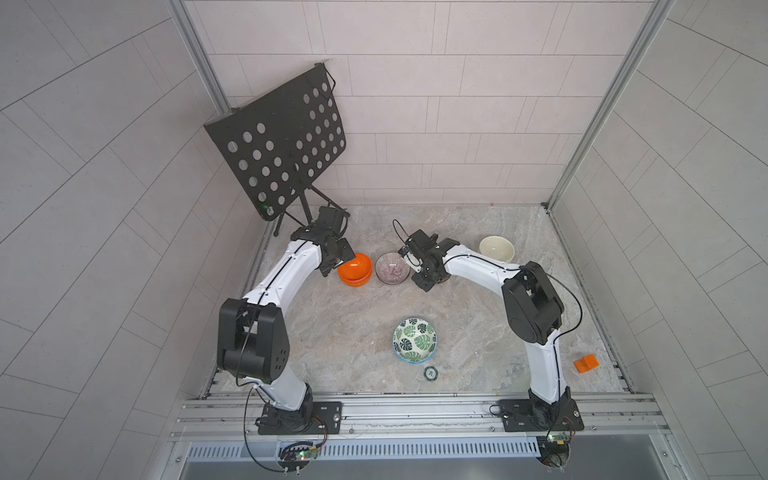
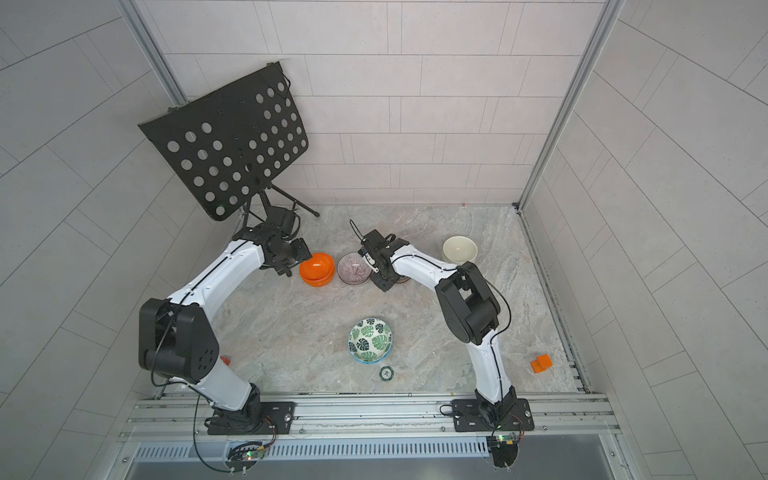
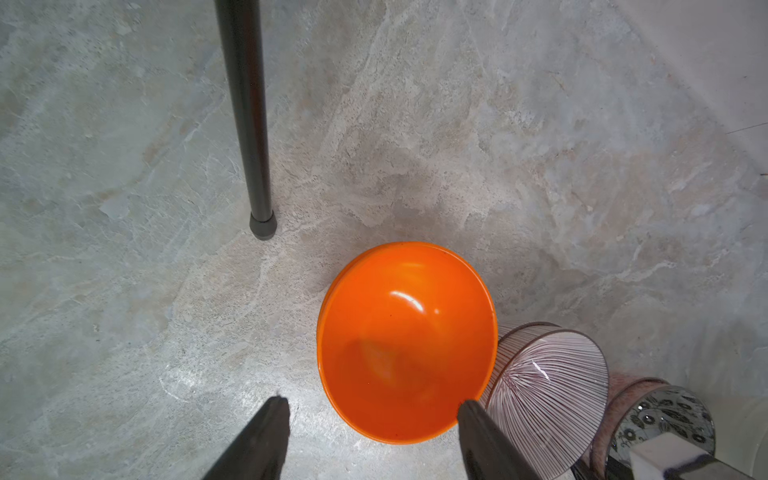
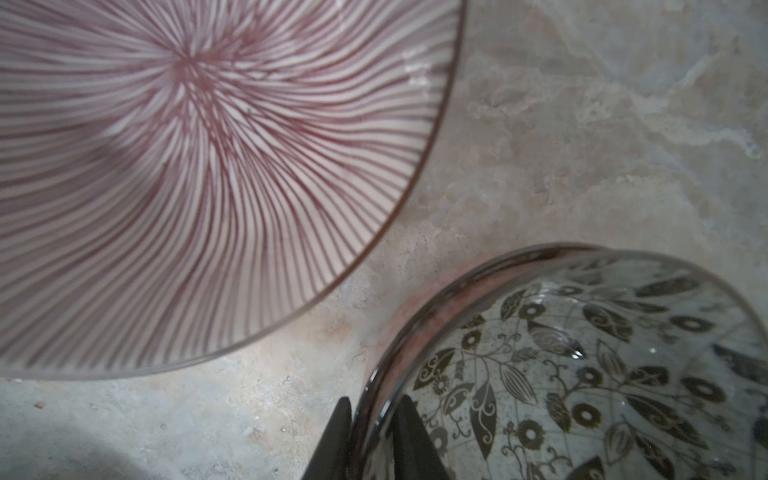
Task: Stack the bowls
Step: Move the bowl to the center of the board.
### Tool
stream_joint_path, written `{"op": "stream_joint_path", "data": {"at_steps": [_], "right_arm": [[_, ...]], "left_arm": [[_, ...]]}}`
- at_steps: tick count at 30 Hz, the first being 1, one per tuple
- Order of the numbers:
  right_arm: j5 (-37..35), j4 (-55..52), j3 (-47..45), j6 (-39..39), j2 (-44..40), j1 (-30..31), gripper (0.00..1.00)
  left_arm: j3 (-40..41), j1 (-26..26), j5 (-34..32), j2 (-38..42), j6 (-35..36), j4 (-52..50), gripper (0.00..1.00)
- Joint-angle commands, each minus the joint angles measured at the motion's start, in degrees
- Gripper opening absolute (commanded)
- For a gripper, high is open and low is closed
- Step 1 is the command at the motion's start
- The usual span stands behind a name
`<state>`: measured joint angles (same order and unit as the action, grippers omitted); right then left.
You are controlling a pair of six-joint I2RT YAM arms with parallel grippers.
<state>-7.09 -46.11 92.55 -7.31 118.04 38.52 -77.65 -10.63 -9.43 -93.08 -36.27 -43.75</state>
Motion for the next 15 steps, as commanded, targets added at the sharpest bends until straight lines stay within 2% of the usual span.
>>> {"op": "stream_joint_path", "data": {"at_steps": [1,15], "right_arm": [[0.41,-0.68,-0.89,1.09,-1.8,1.32,0.22],[-0.08,0.95,0.0,1.2,-1.15,2.35,0.21]], "left_arm": [[1.24,-0.16,0.38,1.78,-0.26,0.25,0.66],[1.51,-0.17,0.11,2.29,-0.12,0.32,0.66]]}}
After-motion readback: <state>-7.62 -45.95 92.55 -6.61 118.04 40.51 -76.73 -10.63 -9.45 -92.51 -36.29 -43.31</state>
